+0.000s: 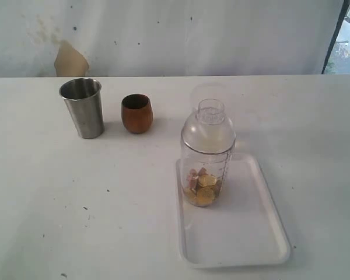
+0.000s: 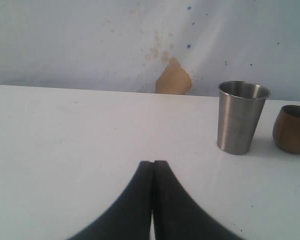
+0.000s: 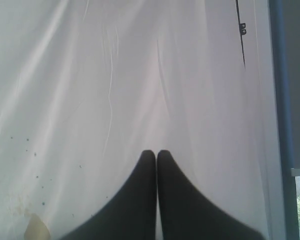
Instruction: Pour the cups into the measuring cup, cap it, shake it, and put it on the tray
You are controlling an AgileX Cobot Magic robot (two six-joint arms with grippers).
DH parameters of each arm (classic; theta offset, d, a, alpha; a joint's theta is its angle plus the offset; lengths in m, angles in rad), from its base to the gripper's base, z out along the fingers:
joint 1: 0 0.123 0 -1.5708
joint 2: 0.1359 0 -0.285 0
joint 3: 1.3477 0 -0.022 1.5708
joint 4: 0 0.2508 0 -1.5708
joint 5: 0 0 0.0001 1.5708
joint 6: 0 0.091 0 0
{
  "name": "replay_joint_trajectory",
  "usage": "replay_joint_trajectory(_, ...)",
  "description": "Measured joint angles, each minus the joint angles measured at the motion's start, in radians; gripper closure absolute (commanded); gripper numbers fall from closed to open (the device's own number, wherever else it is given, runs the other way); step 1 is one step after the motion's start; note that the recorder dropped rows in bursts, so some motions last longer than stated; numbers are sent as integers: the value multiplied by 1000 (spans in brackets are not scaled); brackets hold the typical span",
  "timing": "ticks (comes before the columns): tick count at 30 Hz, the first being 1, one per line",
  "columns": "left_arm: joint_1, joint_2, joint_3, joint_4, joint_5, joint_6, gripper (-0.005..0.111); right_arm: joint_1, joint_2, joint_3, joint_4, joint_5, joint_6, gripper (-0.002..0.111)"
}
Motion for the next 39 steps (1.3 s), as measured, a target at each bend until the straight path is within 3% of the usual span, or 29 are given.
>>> replay_joint_trajectory(20, 0, 0, 0, 0, 0, 0, 107, 0, -4, 2, 2, -2, 0, 108)
replay_joint_trajectory(27, 0, 0, 0, 0, 0, 0, 107, 0, -21, 123, 29, -227, -88, 108)
replay_joint_trajectory(31, 0, 0, 0, 0, 0, 0, 107, -48, -77, 222, 69, -339, -210, 108)
replay_joint_trajectory(39, 0, 0, 0, 0, 0, 0, 107, -185, -99, 367, 162, -323, -299, 108)
